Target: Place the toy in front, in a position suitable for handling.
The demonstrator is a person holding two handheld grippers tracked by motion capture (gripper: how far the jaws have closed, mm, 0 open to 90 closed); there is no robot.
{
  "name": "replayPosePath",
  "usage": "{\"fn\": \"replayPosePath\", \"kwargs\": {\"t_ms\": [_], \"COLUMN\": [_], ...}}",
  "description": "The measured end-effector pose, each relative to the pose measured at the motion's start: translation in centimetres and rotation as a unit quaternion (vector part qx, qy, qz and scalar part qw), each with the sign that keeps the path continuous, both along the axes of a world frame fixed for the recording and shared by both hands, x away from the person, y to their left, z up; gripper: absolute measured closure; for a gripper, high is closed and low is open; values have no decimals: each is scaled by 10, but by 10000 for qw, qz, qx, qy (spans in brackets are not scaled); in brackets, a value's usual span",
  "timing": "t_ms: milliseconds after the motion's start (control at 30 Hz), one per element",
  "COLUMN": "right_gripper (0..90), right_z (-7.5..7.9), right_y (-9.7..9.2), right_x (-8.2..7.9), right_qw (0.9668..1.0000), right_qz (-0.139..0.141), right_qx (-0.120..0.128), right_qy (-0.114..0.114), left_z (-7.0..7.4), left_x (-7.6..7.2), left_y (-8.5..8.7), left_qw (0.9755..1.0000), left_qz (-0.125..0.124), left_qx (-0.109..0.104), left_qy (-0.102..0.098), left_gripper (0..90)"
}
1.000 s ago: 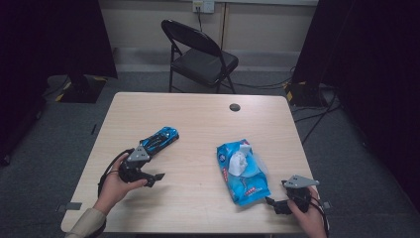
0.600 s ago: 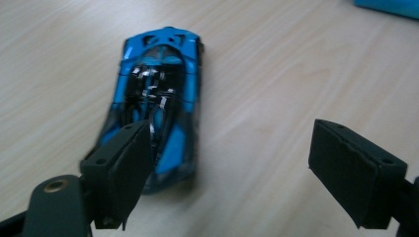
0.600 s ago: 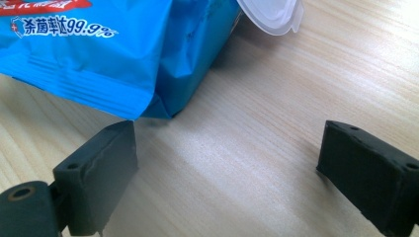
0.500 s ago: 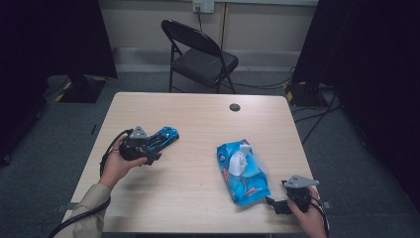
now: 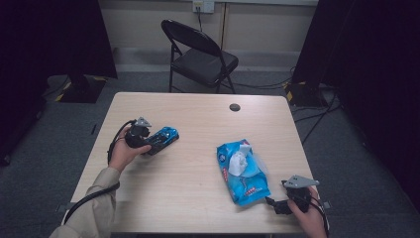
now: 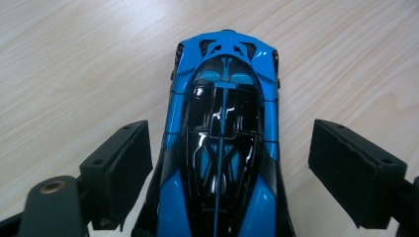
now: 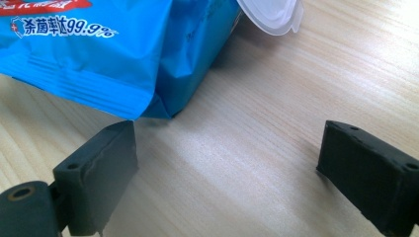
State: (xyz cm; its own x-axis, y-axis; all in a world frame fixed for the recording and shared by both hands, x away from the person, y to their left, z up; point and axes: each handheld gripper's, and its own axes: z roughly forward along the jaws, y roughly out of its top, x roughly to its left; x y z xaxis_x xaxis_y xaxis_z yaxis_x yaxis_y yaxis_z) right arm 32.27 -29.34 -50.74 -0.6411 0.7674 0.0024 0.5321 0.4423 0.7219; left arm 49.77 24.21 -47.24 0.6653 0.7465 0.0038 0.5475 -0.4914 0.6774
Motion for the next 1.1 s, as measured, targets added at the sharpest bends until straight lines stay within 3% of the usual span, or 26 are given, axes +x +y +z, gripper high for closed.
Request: {"fn": "replayPosePath", "kwargs": {"t_ms": [200, 300, 433, 567, 700, 800, 900, 1000, 1100], "right_gripper": [76, 76, 77, 76, 77, 76, 76, 76, 76], "right_z": [0, 0, 0, 0, 0, 0, 0, 0, 0], "right_y": [0, 0, 0, 0, 0, 0, 0, 0, 0], "right_x": [0, 0, 0, 0, 0, 0, -1, -1, -1], "right_qw": [10000, 10000, 10000, 10000, 10000, 10000, 10000, 10000, 10000], "right_qz": [-3, -6, -10, -10, -10, -13, -17, -18, -16], "right_qx": [0, 0, 0, 1, 2, -1, -1, -1, 1], "right_qy": [-6, -5, -5, -3, -3, -2, -6, -5, -6], "left_z": [-6, -8, -10, -13, -20, -21, -22, -21, -22], "left_x": [9, 13, 18, 22, 24, 24, 24, 25, 26], "left_y": [-5, -8, -11, -15, -17, -18, -19, -21, -25], "left_qw": [10000, 9999, 9999, 9998, 9999, 9998, 9998, 9996, 9996], "left_qz": [67, 80, 1, -40, 11, -7, -26, -156, -103], "left_qx": [-13, -32, -42, 160, 105, 182, 199, 199, 264], "left_qy": [-10, 129, 155, 71, 89, -50, -52, 76, 19], "left_gripper": [169, 163, 160, 167, 169, 173, 176, 249, 253]}}
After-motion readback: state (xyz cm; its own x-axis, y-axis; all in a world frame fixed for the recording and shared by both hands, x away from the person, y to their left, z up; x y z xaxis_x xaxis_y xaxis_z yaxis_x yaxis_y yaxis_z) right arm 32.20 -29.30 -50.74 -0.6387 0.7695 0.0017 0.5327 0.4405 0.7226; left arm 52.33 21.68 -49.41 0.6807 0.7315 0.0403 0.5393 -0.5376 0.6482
